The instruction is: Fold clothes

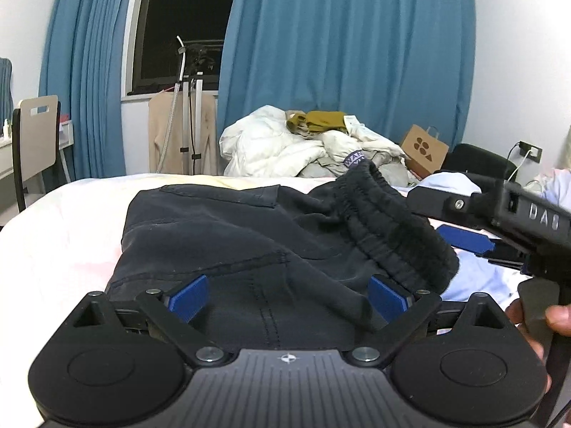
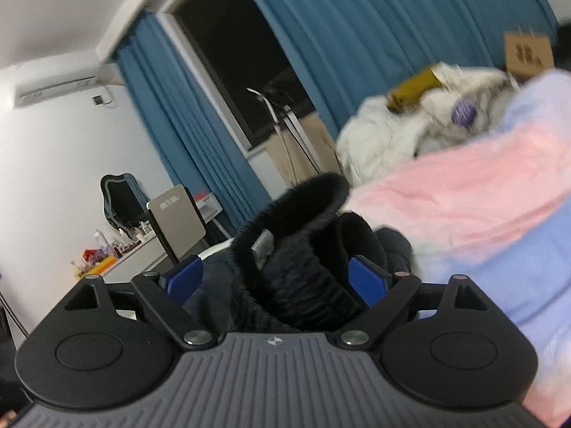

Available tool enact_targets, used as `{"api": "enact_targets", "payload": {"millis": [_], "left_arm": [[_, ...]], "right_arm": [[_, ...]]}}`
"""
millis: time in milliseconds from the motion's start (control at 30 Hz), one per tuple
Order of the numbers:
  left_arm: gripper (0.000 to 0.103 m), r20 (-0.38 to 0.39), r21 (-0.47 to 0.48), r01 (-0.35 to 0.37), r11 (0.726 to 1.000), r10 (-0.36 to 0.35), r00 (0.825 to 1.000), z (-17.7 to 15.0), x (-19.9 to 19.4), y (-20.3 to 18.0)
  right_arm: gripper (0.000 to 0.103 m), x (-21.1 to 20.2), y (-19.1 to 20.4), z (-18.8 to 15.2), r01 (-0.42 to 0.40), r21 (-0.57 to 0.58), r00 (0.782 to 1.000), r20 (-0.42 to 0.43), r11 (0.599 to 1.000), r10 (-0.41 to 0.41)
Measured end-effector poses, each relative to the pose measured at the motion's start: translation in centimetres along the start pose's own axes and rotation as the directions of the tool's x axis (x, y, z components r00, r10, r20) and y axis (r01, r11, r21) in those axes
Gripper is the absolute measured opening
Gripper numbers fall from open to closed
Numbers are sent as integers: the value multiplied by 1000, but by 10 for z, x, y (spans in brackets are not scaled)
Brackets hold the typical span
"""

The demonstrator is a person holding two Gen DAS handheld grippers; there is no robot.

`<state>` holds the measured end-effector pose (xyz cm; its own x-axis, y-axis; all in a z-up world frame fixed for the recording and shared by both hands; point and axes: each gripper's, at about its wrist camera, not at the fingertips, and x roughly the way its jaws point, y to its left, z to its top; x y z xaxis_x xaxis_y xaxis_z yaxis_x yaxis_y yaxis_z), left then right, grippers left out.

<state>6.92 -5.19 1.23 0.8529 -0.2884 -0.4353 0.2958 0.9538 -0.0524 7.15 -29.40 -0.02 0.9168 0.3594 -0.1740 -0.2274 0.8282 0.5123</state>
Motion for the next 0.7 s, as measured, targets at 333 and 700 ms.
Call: {"api": "enact_targets", "payload": {"millis": [333, 700], "left_arm": [[97, 12, -59, 1, 998, 0, 1000, 9, 14, 22], [98, 62, -145, -34, 989, 43, 997, 22, -5, 60]], "right_arm": [[61, 24, -7, -26, 128, 1, 991, -23, 992, -128], [27, 8, -26, -26, 249, 154, 968, -58, 956, -243]]}}
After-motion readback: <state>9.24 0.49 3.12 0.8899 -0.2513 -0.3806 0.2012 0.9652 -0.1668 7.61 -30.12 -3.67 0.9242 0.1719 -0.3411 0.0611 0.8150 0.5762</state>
